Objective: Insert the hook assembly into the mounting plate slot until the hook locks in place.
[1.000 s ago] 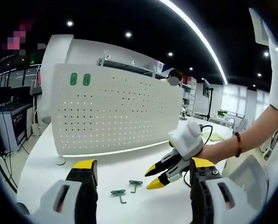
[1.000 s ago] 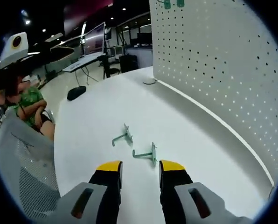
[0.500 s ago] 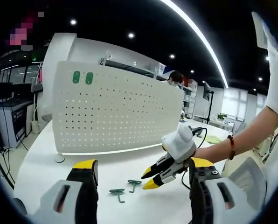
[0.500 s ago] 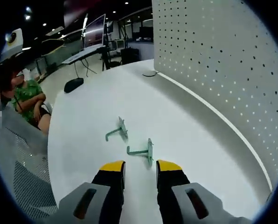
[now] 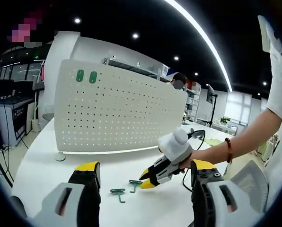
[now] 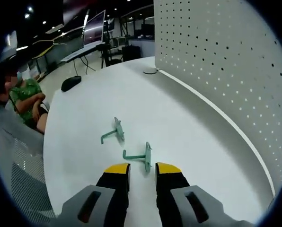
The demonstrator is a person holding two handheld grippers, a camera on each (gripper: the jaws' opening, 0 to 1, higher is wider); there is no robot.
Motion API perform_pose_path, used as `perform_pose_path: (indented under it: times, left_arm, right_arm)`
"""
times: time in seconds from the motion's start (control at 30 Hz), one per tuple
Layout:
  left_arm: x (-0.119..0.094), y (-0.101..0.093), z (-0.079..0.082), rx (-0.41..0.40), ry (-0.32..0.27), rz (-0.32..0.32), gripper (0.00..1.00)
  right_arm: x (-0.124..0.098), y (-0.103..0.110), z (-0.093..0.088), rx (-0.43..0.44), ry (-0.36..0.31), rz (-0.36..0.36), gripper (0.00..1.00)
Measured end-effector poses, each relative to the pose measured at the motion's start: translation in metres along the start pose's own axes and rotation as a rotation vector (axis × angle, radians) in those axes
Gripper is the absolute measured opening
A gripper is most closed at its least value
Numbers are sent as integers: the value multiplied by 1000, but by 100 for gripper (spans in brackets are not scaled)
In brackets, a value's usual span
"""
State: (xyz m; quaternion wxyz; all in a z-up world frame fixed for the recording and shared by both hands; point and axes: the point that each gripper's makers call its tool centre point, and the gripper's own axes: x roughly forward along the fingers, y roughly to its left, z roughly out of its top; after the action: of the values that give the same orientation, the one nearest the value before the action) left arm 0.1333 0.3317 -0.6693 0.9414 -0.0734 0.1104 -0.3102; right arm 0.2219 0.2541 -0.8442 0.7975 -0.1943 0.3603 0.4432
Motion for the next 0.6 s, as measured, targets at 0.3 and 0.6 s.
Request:
perform_pose_path:
  times: [0.3,0.6]
  left_arm:
    - [-3,7,-3,-18,0,16,79]
    - [-7,14,-3,-32,1,33,77]
  right_arm:
    - [8,-1,0,-17,37,-2,14]
    - [13,-2,-5,-29,63,-8,9]
